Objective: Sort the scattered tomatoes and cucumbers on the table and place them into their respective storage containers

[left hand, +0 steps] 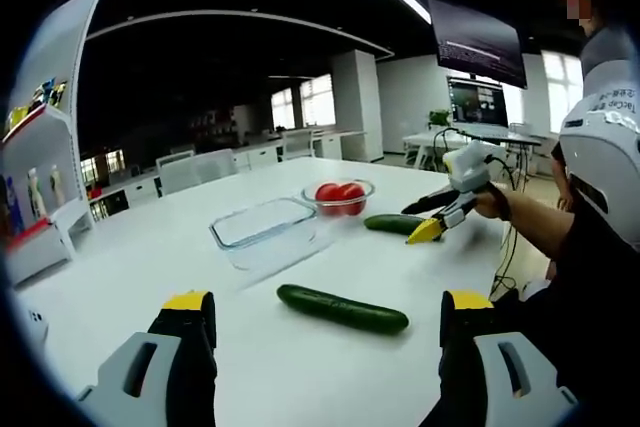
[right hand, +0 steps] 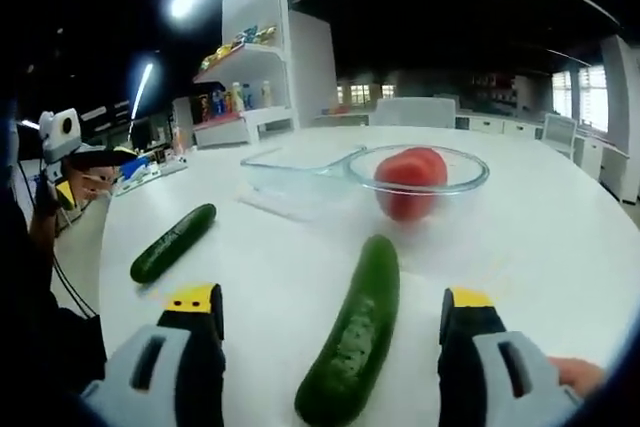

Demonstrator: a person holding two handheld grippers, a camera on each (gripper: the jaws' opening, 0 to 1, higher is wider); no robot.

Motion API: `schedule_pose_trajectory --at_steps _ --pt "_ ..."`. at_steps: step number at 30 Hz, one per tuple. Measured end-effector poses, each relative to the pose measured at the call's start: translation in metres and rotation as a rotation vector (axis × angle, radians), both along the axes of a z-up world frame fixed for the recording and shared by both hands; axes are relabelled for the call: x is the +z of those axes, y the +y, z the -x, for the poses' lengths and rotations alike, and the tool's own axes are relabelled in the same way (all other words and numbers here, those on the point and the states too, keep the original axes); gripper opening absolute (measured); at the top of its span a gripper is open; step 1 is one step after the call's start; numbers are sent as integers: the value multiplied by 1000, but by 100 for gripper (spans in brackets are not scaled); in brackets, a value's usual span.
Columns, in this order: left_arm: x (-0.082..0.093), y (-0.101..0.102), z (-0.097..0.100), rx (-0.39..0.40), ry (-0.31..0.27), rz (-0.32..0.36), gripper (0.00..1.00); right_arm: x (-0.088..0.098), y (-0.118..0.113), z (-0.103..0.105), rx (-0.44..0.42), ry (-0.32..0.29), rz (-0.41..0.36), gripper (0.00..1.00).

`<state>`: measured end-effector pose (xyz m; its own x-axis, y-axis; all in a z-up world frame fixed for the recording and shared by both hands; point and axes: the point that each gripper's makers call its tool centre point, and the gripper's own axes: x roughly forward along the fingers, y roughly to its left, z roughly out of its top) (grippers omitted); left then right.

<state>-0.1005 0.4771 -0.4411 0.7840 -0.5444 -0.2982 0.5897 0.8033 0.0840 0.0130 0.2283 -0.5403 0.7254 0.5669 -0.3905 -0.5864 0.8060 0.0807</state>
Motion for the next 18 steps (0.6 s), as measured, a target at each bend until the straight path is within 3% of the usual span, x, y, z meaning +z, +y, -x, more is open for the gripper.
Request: schedule_pose_trajectory --at_steps 9,18 --pt "-2 0 -1 -1 4 1 93 -9 4 -1 6 24 22 70" --pt "-5 2 -2 3 9 3 93 -13 8 0 19 39 24 65"
